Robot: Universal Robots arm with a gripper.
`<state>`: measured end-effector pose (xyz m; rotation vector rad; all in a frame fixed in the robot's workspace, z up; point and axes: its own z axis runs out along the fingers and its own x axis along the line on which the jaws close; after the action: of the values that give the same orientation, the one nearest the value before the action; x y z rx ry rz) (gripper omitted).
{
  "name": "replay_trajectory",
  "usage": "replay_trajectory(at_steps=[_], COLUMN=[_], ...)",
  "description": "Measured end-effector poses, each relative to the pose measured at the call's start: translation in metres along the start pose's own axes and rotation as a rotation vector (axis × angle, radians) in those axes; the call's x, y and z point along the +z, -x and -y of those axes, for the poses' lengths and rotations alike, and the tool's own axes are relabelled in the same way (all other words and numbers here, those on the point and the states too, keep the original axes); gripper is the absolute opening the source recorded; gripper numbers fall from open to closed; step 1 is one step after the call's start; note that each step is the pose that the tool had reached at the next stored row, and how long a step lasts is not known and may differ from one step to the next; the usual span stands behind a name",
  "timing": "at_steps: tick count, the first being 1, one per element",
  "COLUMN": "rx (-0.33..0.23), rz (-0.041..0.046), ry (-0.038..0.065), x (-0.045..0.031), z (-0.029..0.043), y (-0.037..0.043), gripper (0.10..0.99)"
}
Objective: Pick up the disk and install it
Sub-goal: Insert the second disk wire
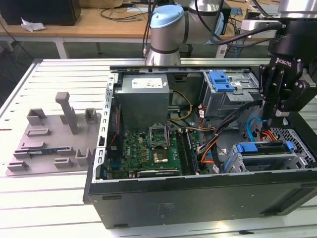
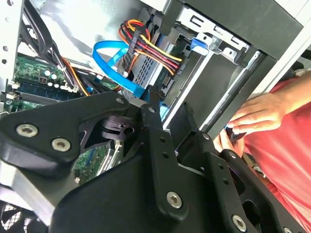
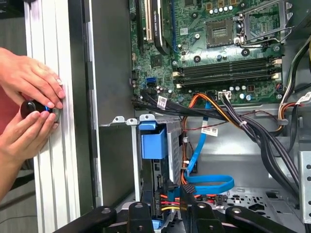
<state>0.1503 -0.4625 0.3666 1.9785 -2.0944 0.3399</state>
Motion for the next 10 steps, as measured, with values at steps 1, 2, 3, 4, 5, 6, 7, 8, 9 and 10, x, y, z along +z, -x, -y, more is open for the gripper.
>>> replay_trajectory(at_steps=[1, 2, 3, 4, 5, 6, 7, 8, 9, 10], rx=[0.000, 0.000, 0.000, 0.002, 0.006, 0.015, 0.019, 0.021, 0.023, 0.026], rz=[0.0007, 0.0022, 0.0043, 0.0078, 0.0095, 0.0104, 0.0106, 0.0106, 0.0106, 0.0108], ry=[0.001, 0.002, 0.003, 0.004, 0.005, 0.009, 0.010, 0.011, 0.012, 0.014], x=[0.0001, 0.0003, 0.0004, 0.0007, 0.0010, 0.0012, 0.0012, 0.0012, 0.0012, 0.0013], z=[0.0001, 0.0001, 0.0002, 0.0002, 0.0002, 0.0002, 0.0002, 0.0002, 0.0002, 0.0002], y=[-0.0002, -0.0004, -0.0004, -0.0004, -0.0003, -0.0002, -0.0002, -0.0002, -0.0002, -0.0002], gripper=[0.365, 0.365, 0.365, 0.365, 0.365, 0.365, 0.365, 0.365, 0.365, 0.365])
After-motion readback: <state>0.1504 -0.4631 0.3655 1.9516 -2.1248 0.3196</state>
